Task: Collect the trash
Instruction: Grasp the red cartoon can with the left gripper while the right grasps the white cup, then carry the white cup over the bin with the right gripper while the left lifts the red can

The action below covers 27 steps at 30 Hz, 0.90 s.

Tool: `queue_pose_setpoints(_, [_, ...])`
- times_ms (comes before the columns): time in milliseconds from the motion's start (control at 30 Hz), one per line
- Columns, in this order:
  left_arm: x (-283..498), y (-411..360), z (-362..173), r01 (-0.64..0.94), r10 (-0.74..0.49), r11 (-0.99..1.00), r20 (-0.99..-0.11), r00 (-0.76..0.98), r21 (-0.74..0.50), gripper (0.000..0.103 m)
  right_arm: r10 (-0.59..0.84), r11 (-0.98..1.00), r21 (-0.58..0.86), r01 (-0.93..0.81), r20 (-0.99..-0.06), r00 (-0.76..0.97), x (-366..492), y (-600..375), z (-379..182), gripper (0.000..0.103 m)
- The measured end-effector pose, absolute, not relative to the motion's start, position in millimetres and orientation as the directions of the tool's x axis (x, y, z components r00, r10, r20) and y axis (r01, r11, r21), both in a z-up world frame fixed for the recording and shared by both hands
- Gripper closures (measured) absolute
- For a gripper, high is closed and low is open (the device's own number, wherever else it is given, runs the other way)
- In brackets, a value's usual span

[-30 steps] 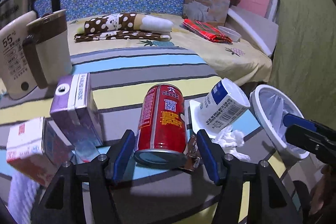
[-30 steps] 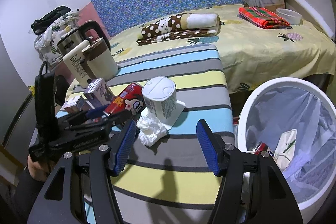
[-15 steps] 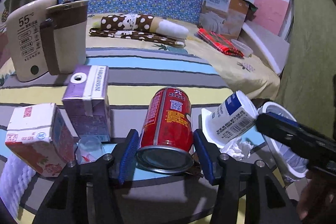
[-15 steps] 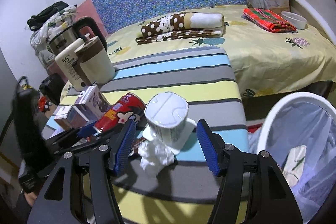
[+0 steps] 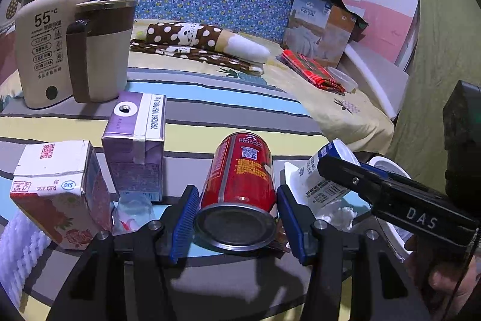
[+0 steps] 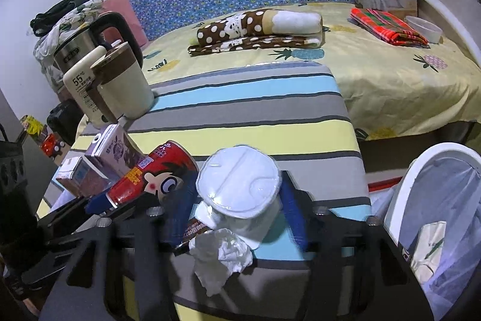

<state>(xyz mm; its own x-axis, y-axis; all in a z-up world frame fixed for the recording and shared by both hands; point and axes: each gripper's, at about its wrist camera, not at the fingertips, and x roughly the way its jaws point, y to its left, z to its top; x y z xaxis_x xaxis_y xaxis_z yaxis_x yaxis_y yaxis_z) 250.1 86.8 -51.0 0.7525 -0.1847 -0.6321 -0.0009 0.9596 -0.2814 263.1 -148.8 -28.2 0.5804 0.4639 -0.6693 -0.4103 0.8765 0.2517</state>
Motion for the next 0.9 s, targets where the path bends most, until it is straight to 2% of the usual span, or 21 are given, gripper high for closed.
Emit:
queue_pose_setpoints(333, [239.3, 68.2, -39.2, -0.009, -0.107, 0.984, -0.627, 0.772, -0.178, 0.050, 0.493, 0.866, 0.273, -0.418, -0.606, 0.625, 256.7, -161.0, -8.9, 0.050])
queue_pose_setpoints(533, [228.0, 62.3, -26.5, -0.024, -0.082, 0.986, -0.613, 0.786, -0.164, 0.050, 0.508, 0.859, 0.284, -0.426, -0.575, 0.641, 247.3, -167.6, 2.3, 0.050])
queue_pose_setpoints(900, [208.2, 47.1, -3.6, 0.015, -0.121, 0.982, -0.575, 0.809, -0.186, 0.051, 0.488, 0.873, 0.300, -0.385, -0.558, 0.672, 227.5, -195.3, 8.7, 0.050])
